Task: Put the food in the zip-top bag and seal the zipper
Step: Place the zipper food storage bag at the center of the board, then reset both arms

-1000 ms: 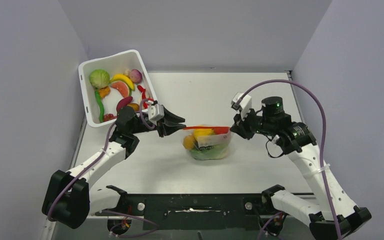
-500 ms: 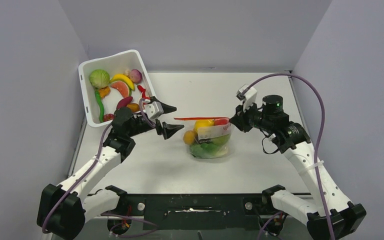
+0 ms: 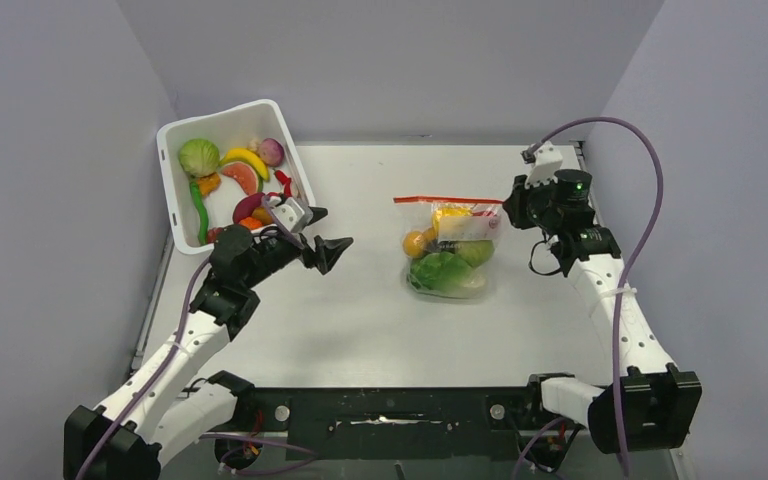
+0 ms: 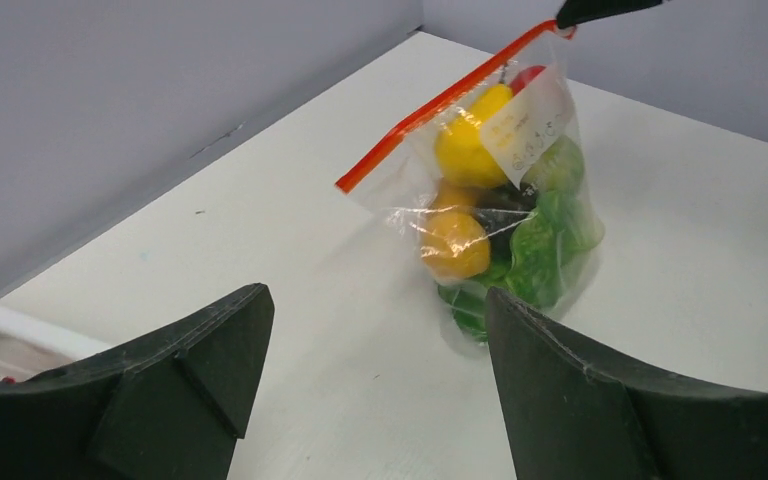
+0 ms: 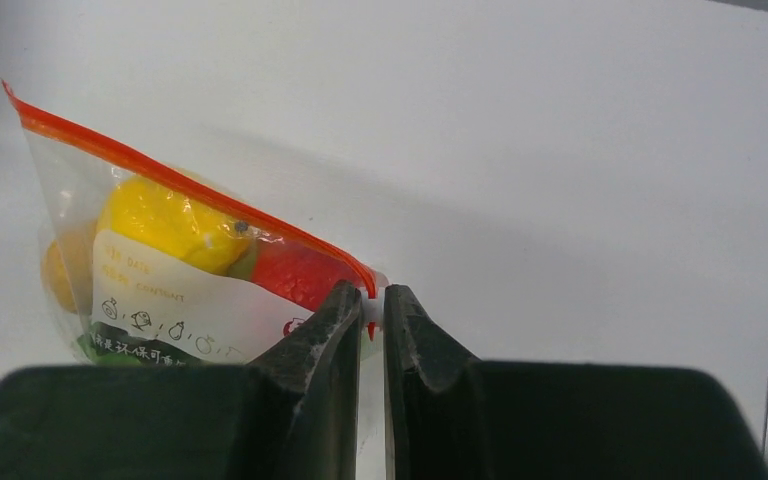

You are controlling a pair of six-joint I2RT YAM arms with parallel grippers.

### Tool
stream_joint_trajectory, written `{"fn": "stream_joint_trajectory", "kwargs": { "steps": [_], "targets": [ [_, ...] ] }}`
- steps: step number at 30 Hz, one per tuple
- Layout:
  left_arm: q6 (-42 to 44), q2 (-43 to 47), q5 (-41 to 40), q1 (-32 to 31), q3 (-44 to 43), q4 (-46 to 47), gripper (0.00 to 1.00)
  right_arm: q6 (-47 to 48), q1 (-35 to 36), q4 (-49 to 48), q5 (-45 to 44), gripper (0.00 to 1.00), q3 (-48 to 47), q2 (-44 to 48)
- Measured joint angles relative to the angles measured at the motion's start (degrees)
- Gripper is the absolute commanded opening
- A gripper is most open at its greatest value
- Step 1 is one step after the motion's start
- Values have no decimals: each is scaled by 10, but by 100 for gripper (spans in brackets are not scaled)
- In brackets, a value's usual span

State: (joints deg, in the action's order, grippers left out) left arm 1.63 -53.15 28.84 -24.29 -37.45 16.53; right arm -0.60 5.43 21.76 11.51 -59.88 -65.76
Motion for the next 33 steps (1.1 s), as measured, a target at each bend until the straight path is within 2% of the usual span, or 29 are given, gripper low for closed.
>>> {"fn": "stream_joint_trajectory", "kwargs": {
  "steps": [5, 10, 18, 22, 27, 33],
  "targets": [
    [-48, 6, -87, 0, 1, -18, 77, -39, -70, -17, -16, 3, 9, -26],
    [-75, 16, -135, 0, 19, -33, 78, -77, -111, -29, -48, 19, 9, -53],
    [-124, -4, -218, 0, -16, -113, 78, -108, -114, -23, -64, 56, 7, -62],
    [-162, -9, -285, 0, -23, -132, 78, -119, -112, -10, -64, 71, 5, -32],
    [-192, -9, -347, 0, -30, -148, 78, -123, -106, 11, -64, 99, -9, 17],
    [-212, -6, -398, 0, -60, -163, 78, -151, -99, 32, -50, 97, -10, 95]
  ]
}}
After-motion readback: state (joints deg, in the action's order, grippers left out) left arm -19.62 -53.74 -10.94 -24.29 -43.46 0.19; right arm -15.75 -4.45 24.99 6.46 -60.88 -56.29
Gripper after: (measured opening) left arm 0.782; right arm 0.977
